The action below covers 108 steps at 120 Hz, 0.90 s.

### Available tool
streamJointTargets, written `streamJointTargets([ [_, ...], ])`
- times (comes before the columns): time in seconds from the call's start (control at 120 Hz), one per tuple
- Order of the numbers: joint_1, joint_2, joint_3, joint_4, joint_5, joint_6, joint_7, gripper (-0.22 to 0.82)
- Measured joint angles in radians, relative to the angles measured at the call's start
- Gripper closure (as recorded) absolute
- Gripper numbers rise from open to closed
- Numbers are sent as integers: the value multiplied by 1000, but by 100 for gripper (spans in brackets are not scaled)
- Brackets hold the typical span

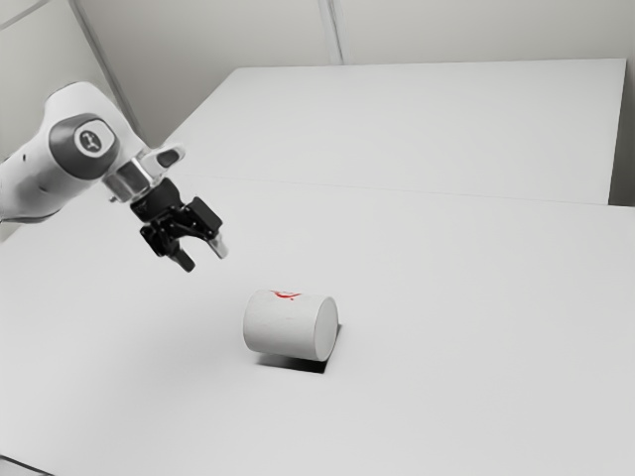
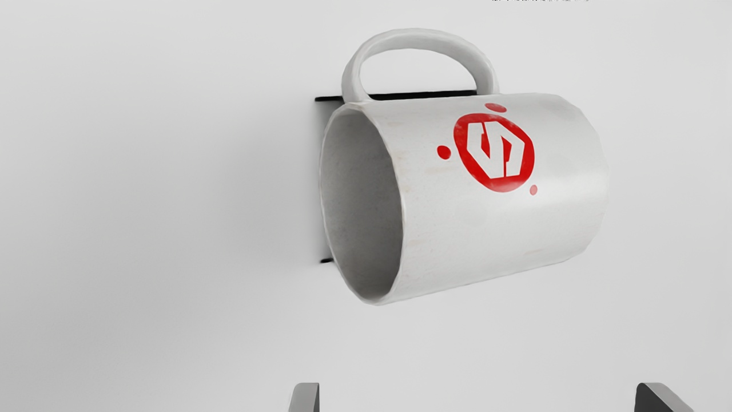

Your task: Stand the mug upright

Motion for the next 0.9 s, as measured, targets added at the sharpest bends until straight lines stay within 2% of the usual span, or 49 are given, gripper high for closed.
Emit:
streamJointTargets([
  [0.167,0,4,27,-76,-108,100,59,0],
  [0.392,2,43,106,-133,-208,183,169,0],
  [0.692,-15,154,113,-140,-479,230,349,0],
  [0.9,-25,171,112,-171,-603,209,446,0],
])
